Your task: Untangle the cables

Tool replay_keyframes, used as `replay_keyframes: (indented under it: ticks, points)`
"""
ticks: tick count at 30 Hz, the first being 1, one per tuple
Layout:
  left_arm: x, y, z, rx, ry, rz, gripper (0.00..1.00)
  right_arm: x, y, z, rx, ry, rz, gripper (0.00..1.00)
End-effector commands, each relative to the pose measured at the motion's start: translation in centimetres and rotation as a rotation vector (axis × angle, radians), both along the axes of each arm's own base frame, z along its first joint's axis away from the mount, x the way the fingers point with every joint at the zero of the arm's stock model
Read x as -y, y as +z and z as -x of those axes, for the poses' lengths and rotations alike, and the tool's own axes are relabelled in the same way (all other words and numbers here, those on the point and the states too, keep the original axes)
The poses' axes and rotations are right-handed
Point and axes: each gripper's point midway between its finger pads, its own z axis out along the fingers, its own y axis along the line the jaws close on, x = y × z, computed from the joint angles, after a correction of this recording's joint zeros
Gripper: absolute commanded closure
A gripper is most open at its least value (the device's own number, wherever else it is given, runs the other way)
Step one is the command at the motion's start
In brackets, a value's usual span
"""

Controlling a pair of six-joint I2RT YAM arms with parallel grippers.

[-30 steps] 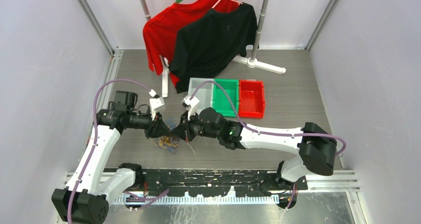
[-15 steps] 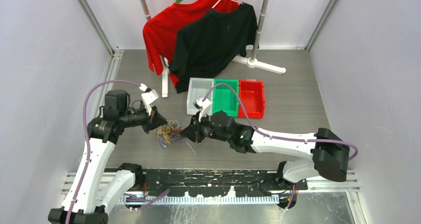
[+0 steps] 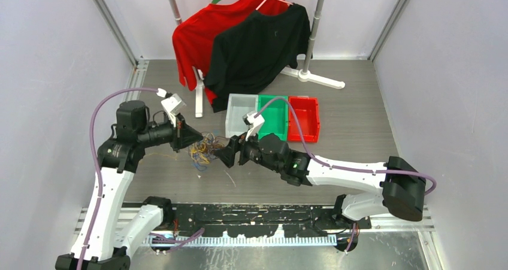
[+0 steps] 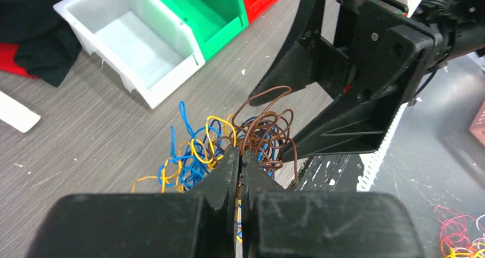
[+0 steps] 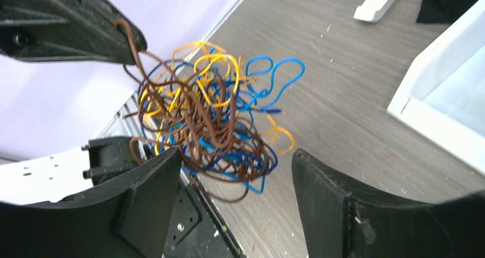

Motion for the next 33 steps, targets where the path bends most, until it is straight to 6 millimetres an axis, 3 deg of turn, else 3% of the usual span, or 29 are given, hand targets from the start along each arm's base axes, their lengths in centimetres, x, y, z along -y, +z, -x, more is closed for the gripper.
replay_keyframes:
  ticks: [1,7,11,17,20,26,33]
  points:
    - [1.0,3.9,0.5,0.026,-0.014,0.11,1.0,-0.4,6.0,-1.9,0.104,-0.081,-0.166,0.22]
    - [1.5,4.7,1.1,-0.026,-0.016,0.162,1.0,-2.0,6.7,-3.0,0.147,-0.152,-0.146,0.2]
    - [2.0,5.6,1.4,-0.076,-0.019,0.221,1.0,-2.5,6.6,-3.9,0.18,-0.253,-0.136,0.25]
    - [2.4,7.5,1.4,-0.09,-0.025,0.263,1.0,-4.1,5.1,-3.8,0.187,-0.256,-0.088,0.51]
    - [2.3,9.2,1.6,-0.047,-0.026,0.269,1.0,-3.1,3.1,-4.0,0.172,-0.286,-0.051,0.61]
    - [1.9,13.3,1.7,0.064,-0.004,0.277,1.0,-0.5,-0.8,-3.9,0.141,-0.333,0.002,0.63]
    - [0.9,17.3,1.3,0.229,0.042,0.235,1.0,2.1,-3.7,-3.4,0.097,-0.366,0.04,0.69]
